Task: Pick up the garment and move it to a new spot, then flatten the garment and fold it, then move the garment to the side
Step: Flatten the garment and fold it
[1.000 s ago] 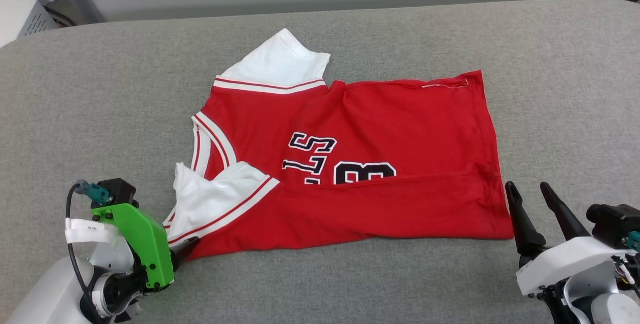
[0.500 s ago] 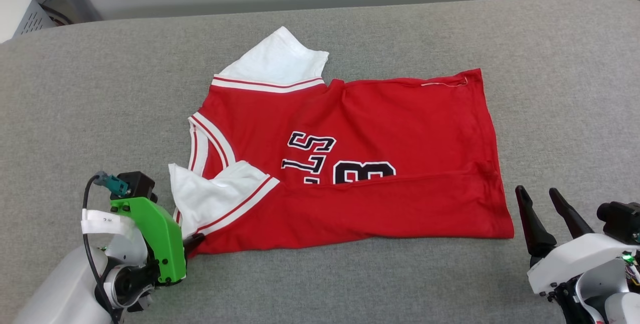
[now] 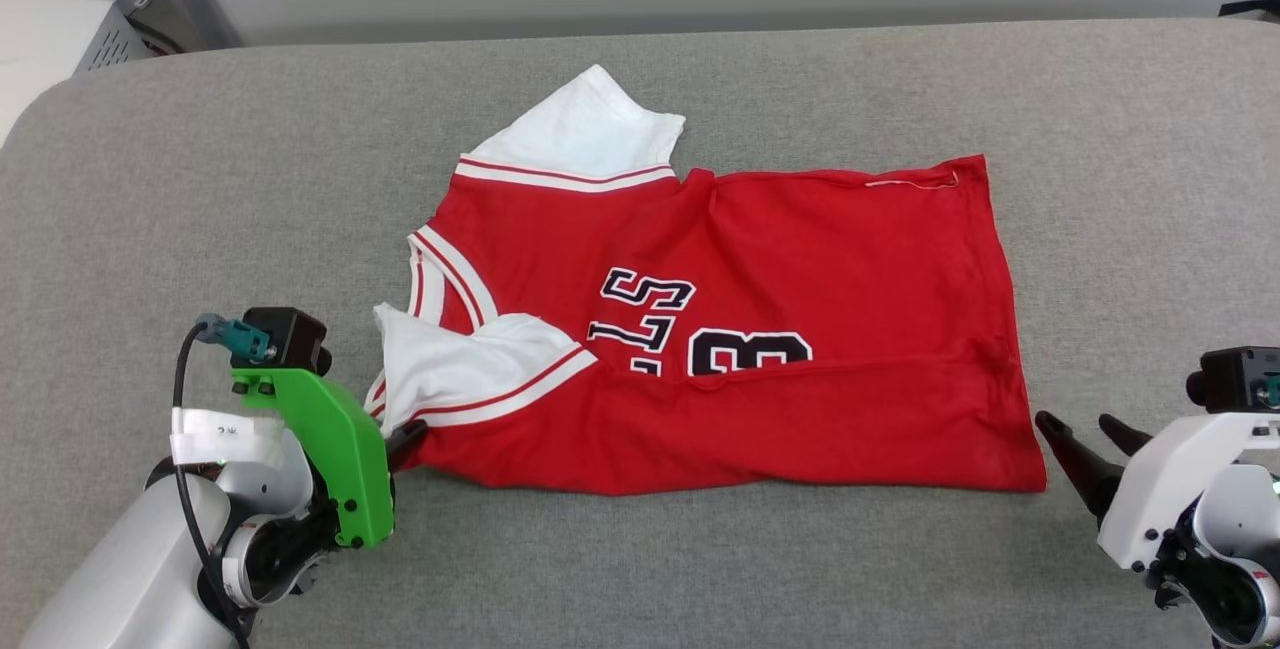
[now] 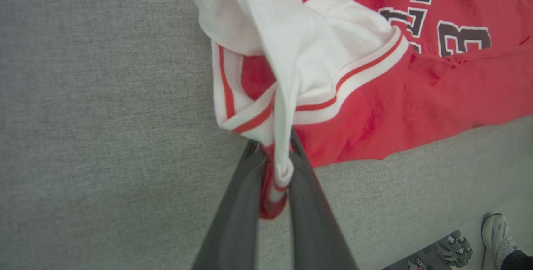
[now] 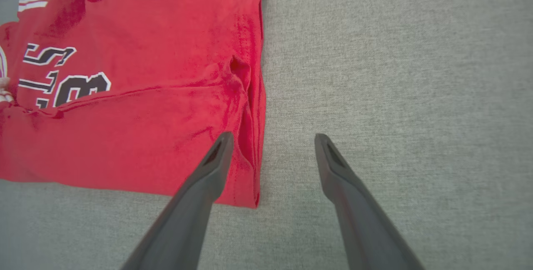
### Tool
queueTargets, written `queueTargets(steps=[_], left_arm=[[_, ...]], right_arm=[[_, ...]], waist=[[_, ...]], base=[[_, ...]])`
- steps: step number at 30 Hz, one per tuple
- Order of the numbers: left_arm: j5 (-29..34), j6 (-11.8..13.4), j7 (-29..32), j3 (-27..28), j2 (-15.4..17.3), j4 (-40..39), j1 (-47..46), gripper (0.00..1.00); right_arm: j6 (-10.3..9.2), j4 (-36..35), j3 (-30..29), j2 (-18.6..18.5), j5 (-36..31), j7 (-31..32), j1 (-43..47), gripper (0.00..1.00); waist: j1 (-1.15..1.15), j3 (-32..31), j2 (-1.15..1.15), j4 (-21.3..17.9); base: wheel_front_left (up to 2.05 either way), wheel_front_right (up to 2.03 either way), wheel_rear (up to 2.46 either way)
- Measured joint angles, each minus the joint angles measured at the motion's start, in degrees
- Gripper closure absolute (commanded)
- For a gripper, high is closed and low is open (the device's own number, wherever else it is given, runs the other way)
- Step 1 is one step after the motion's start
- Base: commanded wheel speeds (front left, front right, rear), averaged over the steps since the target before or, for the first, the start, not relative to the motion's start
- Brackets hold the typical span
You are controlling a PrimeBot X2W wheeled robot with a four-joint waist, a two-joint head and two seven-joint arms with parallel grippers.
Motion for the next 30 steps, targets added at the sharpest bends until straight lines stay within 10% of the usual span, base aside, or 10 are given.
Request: queueTargets(steps=[15, 16, 17, 18, 30], left_arm=[[0.59, 0.67, -0.33, -0.45, -0.16, -3.70, -0.27, 1.00], [0.58, 0.68, -0.34, -0.44, -0.16, -3.67, -0.26, 1.00], [0.58, 0.68, -0.49, -0.43, -0.19, -3.70, -0.26, 1.00], [0.58, 0.68, -0.73, -0.43, -0.20, -3.68, -0.25, 1.00], [0.36, 0.49, -2.48, -0.42, -0.11, -5.52, 1.34, 1.00]], right_arm=[[-0.01, 9.71, 8.11, -0.85, 4.66, 8.09, -7.22, 0.00], [-0.01, 10.32, 8.43, -0.82, 4.86, 8.55, -7.50, 0.13], [-0.02, 10.65, 8.72, -0.82, 4.90, 8.90, -7.77, 0.74], [-0.02, 10.95, 8.87, -0.82, 5.24, 9.20, -8.11, 1.00], [-0.05, 9.81, 9.90, -1.56, 5.53, 8.13, -8.60, 1.00]], waist=[[0.00, 2.84, 0.00, 2.92], [0.00, 2.79, 0.00, 2.93], [0.00, 2.76, 0.00, 2.93], [0.00, 2.71, 0.00, 2.95], [0.00, -0.15, 0.00, 2.87]], base=[[0.00, 0.00, 0.00], [0.00, 0.00, 0.00], [0.00, 0.00, 0.00], [0.00, 0.00, 0.00], [0.00, 0.00, 0.00]])
